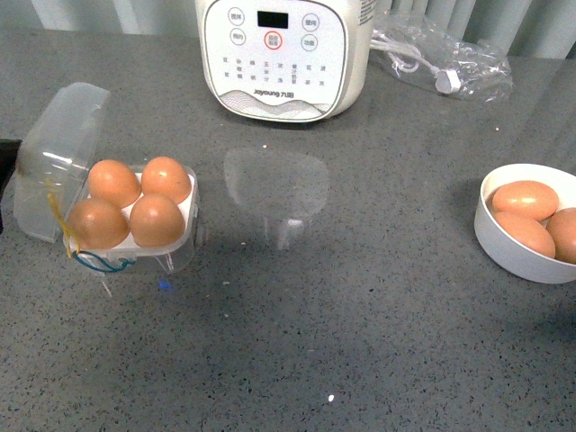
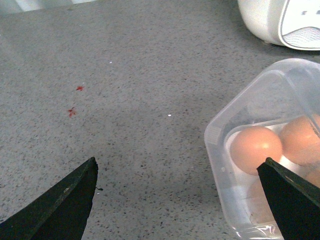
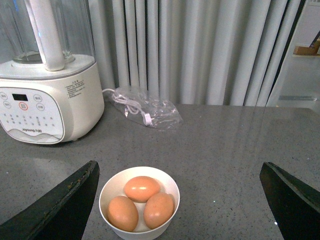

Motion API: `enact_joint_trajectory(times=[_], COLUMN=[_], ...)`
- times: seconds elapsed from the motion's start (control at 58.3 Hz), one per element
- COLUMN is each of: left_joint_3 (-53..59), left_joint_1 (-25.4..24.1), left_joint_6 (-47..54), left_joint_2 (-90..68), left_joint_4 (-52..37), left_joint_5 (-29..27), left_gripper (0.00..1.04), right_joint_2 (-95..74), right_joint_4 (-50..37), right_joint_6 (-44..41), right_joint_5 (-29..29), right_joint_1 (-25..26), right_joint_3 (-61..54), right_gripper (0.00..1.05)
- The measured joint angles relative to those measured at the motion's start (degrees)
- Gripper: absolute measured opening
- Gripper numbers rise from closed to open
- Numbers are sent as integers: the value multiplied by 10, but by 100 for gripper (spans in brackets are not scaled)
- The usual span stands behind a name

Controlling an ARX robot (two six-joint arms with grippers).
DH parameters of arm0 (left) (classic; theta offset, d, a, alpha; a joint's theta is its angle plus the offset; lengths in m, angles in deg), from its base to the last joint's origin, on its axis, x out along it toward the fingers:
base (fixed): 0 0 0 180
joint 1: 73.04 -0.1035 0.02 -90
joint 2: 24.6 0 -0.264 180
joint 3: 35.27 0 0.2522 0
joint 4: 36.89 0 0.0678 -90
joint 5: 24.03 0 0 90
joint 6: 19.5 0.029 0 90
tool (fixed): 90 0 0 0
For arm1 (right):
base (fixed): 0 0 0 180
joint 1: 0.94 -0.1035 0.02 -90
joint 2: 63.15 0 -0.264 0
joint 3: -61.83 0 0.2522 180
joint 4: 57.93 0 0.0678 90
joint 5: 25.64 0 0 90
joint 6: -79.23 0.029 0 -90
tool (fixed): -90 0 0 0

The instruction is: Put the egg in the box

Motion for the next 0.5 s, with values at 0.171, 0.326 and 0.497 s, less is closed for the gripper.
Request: enact_joint_trajectory(times=[0.171,0.326,0.497], left_joint_3=[0,0,0], left_joint_1=[55,94,123], left_joint_6=[1,2,2], left_joint_2=[2,-24,-54], left_joint_4=[3,-15,-31], left_joint_5=[-5,-19,-32], left_gripper=[98,98,98], right_joint_2=[0,0,0], right_joint_4=[0,0,0], right_joint_6=[0,0,0], right_joint_5=[0,0,0], right_joint_1=[0,0,0], right_joint_3=[0,0,0], right_gripper=[97,97,97])
